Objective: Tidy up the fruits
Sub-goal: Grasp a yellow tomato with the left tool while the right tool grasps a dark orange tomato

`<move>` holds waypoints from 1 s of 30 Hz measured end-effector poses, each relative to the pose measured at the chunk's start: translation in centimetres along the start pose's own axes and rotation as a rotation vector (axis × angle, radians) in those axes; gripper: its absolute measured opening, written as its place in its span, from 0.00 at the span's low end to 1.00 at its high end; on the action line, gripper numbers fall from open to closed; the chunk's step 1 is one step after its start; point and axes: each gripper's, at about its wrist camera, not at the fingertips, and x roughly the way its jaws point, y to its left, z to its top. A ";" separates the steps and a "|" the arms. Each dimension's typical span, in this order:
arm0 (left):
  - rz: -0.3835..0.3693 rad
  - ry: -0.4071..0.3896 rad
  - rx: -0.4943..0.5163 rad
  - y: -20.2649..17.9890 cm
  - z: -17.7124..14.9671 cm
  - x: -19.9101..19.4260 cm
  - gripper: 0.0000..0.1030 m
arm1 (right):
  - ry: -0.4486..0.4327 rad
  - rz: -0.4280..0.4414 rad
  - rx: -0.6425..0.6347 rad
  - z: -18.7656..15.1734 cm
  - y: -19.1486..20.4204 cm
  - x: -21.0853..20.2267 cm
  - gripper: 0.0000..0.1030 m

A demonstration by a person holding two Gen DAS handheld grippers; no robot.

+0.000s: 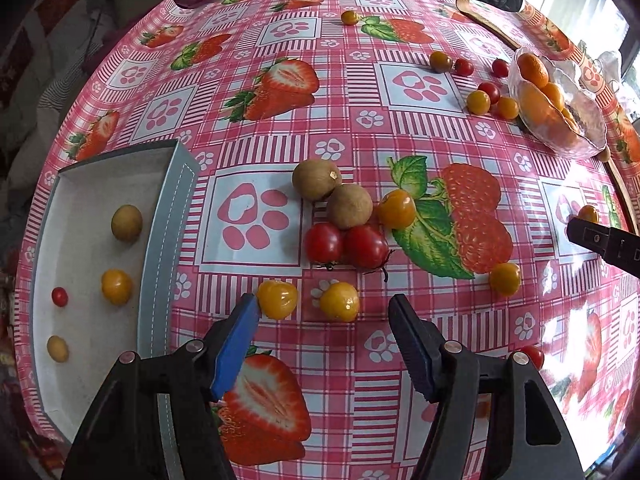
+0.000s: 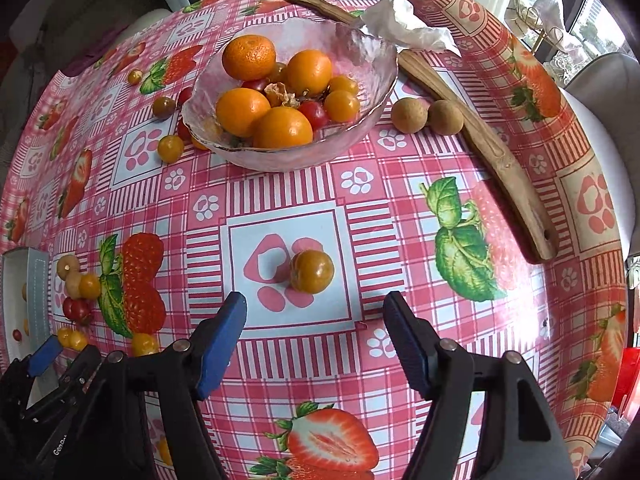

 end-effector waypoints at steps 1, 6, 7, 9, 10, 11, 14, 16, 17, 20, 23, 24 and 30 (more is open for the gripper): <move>0.006 -0.003 -0.004 0.0 0.0 0.1 0.67 | -0.007 -0.008 -0.007 0.2 0.1 0.2 0.70; 0.031 -0.022 0.000 -0.3 0.1 0.2 0.60 | -0.042 -0.046 -0.040 0.7 0.8 0.4 0.56; 0.044 -0.030 0.007 -0.5 0.0 0.1 0.57 | -0.046 -0.051 -0.047 0.6 0.8 0.3 0.52; 0.079 -0.041 0.028 -0.9 -0.1 -0.1 0.46 | -0.053 -0.055 -0.060 0.6 0.8 0.1 0.31; 0.090 -0.045 0.035 -0.9 -0.1 -0.2 0.43 | -0.053 -0.046 -0.066 0.6 0.8 0.0 0.27; 0.096 -0.049 0.036 -0.8 -0.2 -0.3 0.37 | -0.049 -0.036 -0.069 0.8 0.8 0.1 0.24; 0.046 -0.046 0.003 0.4 -0.2 -0.4 0.36 | -0.039 0.001 -0.055 0.7 0.4 0.0 0.24; 0.008 -0.039 -0.023 1.2 -0.2 -0.5 0.35 | -0.033 0.025 -0.033 0.6 0.1 -0.2 0.24; -0.006 -0.035 -0.032 1.5 -0.2 -0.5 0.35 | -0.029 0.035 -0.022 0.4 -0.1 -0.3 0.24; -0.039 -0.028 -0.043 1.9 -0.4 -0.8 0.32 | -0.020 0.062 0.001 -0.1 -0.3 -0.8 0.24; -0.051 -0.026 -0.021 1.6 -0.7 -1.2 0.26 | -0.016 0.078 0.001 -0.7 0.0 -1.4 0.24; -0.054 -0.026 -0.016 1.6 -0.9 -1.3 0.26 | -0.015 0.084 0.000 -1.0 0.1 -1.6 0.24; -0.088 -0.021 -0.027 2.0 -1.1 -1.1 0.26 | -0.007 0.113 -0.014 -1.5 1.2 -2.5 0.24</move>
